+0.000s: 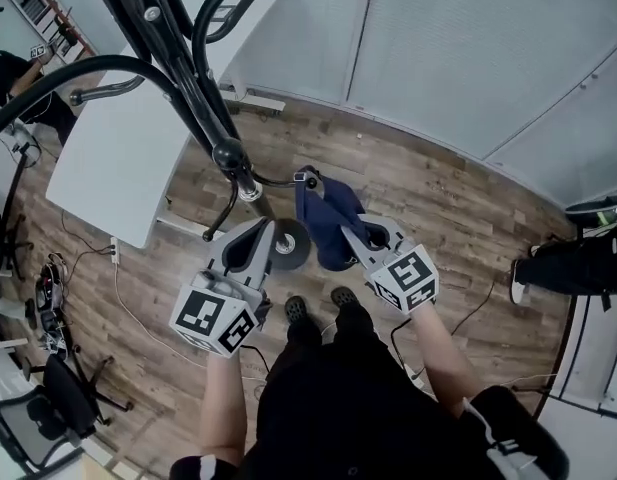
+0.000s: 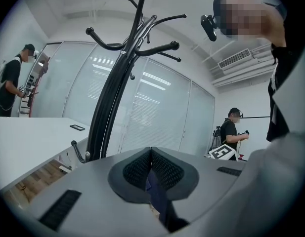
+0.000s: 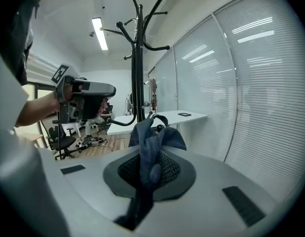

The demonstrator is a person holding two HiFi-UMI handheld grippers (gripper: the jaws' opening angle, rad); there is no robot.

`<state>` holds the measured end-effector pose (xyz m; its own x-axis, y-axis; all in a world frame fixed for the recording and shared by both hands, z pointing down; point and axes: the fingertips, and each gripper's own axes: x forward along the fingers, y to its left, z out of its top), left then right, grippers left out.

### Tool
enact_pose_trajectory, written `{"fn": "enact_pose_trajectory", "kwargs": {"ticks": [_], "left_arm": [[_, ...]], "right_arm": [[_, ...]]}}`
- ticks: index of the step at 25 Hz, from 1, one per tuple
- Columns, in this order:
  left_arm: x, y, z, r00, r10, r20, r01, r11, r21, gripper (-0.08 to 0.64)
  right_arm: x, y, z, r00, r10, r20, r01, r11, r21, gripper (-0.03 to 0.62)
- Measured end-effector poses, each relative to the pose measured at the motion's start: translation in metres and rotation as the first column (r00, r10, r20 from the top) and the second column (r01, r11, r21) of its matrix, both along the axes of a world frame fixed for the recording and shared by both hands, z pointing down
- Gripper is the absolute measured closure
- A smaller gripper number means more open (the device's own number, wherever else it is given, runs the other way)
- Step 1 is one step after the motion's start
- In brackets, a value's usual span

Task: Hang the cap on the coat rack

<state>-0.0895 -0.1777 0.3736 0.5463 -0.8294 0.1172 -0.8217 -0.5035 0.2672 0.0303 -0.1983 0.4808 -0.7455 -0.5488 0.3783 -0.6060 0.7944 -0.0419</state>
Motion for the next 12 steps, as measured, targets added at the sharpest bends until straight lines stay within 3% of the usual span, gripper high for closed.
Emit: {"fn": "enact_pose_trajectory", "kwargs": {"ticks": [12], "left_arm": [[0.035,0.005,0.003,0.989,-0.137,0.047,0.139,0.99,-0.019,0.545]], "right_arm": [[-0.005,-0.011,0.019,0.982,-0.185,0.029,0.186,0.982,-0.026,0.555]]}}
